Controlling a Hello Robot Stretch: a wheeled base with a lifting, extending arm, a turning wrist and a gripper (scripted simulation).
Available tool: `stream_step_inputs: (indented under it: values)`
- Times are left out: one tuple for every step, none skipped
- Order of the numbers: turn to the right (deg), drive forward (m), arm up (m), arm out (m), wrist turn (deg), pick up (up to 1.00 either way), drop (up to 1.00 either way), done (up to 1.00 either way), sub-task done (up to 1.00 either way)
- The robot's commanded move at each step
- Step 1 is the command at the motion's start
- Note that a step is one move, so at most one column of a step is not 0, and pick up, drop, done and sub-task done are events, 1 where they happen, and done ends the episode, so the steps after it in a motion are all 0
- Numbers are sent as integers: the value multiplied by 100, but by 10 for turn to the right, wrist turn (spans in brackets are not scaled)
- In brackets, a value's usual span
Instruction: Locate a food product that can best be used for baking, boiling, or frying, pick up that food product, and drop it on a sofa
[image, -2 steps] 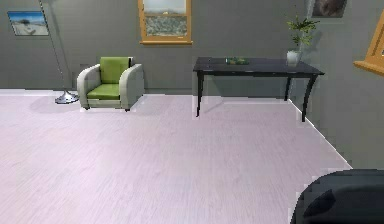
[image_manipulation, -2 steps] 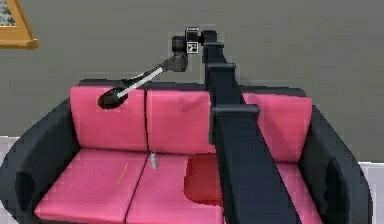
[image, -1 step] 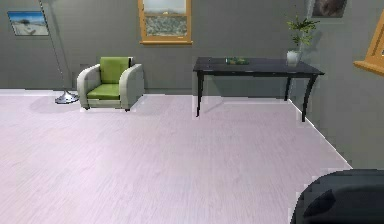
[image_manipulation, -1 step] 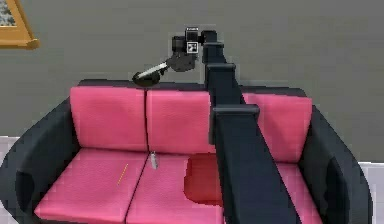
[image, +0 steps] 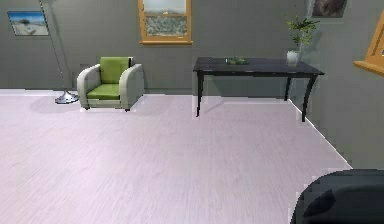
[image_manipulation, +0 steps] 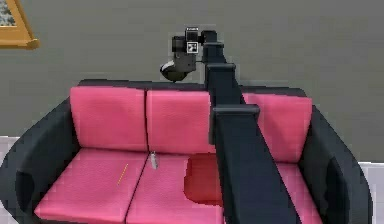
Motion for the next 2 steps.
stream_step_inputs:
  values:
    - [0,0,-44,0,0,0,0,0,0]
    - [0,0,-32,0,0,0,0,0,0]
